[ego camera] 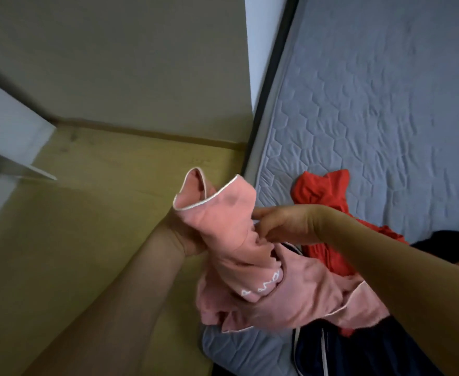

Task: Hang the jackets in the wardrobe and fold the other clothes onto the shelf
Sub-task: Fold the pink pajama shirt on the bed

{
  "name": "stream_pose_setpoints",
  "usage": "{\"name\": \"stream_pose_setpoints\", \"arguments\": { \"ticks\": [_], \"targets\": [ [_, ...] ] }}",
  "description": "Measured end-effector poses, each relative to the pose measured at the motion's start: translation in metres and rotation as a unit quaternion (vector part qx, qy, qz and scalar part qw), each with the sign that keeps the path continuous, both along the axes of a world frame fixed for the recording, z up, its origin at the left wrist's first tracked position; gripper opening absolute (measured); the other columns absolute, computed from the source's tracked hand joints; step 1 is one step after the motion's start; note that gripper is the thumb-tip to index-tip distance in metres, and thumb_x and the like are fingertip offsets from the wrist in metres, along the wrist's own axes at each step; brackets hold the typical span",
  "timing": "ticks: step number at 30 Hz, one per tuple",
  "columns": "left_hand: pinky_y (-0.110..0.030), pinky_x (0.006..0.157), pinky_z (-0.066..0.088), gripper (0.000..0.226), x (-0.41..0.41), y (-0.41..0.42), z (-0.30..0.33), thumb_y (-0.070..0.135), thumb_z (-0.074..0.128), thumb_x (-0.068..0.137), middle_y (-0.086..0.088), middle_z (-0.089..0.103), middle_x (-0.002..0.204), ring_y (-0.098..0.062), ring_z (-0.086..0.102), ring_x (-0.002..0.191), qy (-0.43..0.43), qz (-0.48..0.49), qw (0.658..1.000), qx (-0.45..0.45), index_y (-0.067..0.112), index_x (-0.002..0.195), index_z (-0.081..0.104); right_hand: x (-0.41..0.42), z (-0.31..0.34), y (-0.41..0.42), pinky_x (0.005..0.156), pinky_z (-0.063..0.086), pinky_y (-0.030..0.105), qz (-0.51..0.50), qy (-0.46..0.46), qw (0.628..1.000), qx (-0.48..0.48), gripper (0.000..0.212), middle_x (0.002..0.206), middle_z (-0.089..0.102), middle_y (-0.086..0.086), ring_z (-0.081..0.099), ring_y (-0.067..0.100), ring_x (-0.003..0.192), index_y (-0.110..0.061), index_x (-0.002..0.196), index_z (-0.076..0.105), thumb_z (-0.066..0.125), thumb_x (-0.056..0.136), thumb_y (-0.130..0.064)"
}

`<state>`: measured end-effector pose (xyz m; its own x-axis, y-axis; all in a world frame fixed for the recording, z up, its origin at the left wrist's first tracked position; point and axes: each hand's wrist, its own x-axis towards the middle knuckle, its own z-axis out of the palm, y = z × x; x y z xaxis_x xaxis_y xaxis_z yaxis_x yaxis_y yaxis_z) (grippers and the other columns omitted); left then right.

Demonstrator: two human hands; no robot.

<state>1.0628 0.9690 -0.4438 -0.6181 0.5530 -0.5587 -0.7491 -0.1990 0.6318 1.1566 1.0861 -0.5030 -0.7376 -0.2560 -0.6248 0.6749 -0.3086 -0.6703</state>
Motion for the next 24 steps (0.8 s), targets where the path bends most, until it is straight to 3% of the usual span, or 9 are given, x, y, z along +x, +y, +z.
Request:
{"name": "stream_pose_setpoints", "arguments": {
  "ticks": [2,4,8,11,14,17,21,22,24],
  "targets": [
    [-0.021,0.06,0.04,0.041,-0.02,-0.022,0.05,0.039,0.049,0.079,0.004,0.043,0.054,-0.01,0.044,0.053,0.064,-0.11,0.992,0.019,0.007,0.054,0.054,-0.001,0.047,-0.004,0.086,0.034,0.04,0.015,0.017,0.999,0.041,0.048,0.108,0.049,0.022,0.045,0.033,0.098,0.017,0.122,0.047,0.048,0.075,0.01],
    [-0.021,0.054,0.038,0.031,-0.038,-0.043,0.109,0.03,0.051,0.077,-0.003,0.047,0.052,-0.015,0.046,0.05,0.157,-0.226,0.96,-0.045,0.01,0.053,0.054,0.001,0.103,-0.004,0.073,0.039,0.036,0.001,0.037,0.994,0.103,0.03,0.092,0.052,0.022,0.051,0.03,0.079,0.015,0.104,0.056,0.051,0.075,0.01],
    [-0.016,0.042,0.034,0.024,-0.042,-0.075,0.218,0.02,0.053,0.075,-0.002,0.05,0.052,-0.016,0.045,0.046,0.267,-0.179,0.93,-0.178,0.016,0.052,0.049,0.018,0.233,0.0,0.057,0.038,0.026,-0.109,0.11,0.968,0.199,0.012,0.064,0.053,0.007,0.049,0.015,0.058,-0.005,0.074,0.056,0.058,0.062,-0.003],
    [-0.027,0.061,0.046,0.033,-0.048,-0.101,0.288,0.02,0.037,0.099,-0.007,0.059,0.07,-0.021,0.056,0.066,0.287,-0.083,0.936,-0.184,0.015,0.071,0.053,0.029,0.325,-0.002,0.064,0.035,0.027,-0.113,0.173,0.928,0.31,0.018,0.069,0.05,0.008,0.046,0.02,0.07,-0.008,0.071,0.057,0.054,0.08,0.008],
    [-0.03,0.067,0.05,0.026,-0.056,-0.122,0.347,0.016,0.044,0.094,-0.007,0.069,0.078,-0.021,0.065,0.071,0.377,-0.062,0.899,-0.213,0.015,0.077,0.064,0.032,0.402,-0.021,0.068,0.038,0.031,-0.113,0.212,0.909,0.341,0.003,0.071,0.054,0.008,0.05,0.022,0.072,-0.008,0.074,0.059,0.057,0.075,-0.007],
    [-0.031,0.069,0.05,0.023,-0.053,-0.133,0.402,0.022,0.048,0.087,-0.003,0.075,0.084,-0.017,0.068,0.078,0.467,-0.075,0.857,-0.204,0.017,0.085,0.07,0.03,0.459,-0.041,0.08,0.052,0.038,-0.096,0.227,0.916,0.318,0.03,0.09,0.069,0.015,0.064,0.025,0.081,0.0,0.097,0.065,0.058,0.074,-0.018],
    [-0.022,0.062,0.052,0.03,-0.048,-0.14,0.455,0.014,0.049,0.09,-0.002,0.075,0.08,-0.013,0.071,0.074,0.472,-0.086,0.873,-0.089,0.015,0.076,0.076,0.026,0.504,-0.061,0.08,0.058,0.033,-0.006,0.191,0.929,0.317,0.028,0.104,0.073,0.006,0.07,0.023,0.095,-0.016,0.11,0.064,0.068,0.084,-0.025],
    [-0.024,0.063,0.052,0.029,-0.05,-0.14,0.462,0.01,0.05,0.087,-0.003,0.073,0.078,-0.015,0.069,0.073,0.489,-0.087,0.862,-0.104,0.014,0.074,0.075,0.026,0.512,-0.066,0.077,0.059,0.03,0.005,0.186,0.926,0.329,0.026,0.103,0.074,0.004,0.071,0.021,0.094,-0.017,0.11,0.065,0.068,0.086,-0.028],
    [-0.029,0.074,0.049,0.025,-0.059,-0.139,0.474,0.003,0.051,0.082,-0.006,0.065,0.089,-0.024,0.062,0.083,0.573,-0.076,0.784,-0.227,0.014,0.079,0.073,0.024,0.523,-0.07,0.08,0.058,0.032,-0.037,0.198,0.914,0.352,0.024,0.101,0.074,0.007,0.071,0.022,0.092,-0.013,0.107,0.068,0.066,0.088,-0.027]
  ]
}}
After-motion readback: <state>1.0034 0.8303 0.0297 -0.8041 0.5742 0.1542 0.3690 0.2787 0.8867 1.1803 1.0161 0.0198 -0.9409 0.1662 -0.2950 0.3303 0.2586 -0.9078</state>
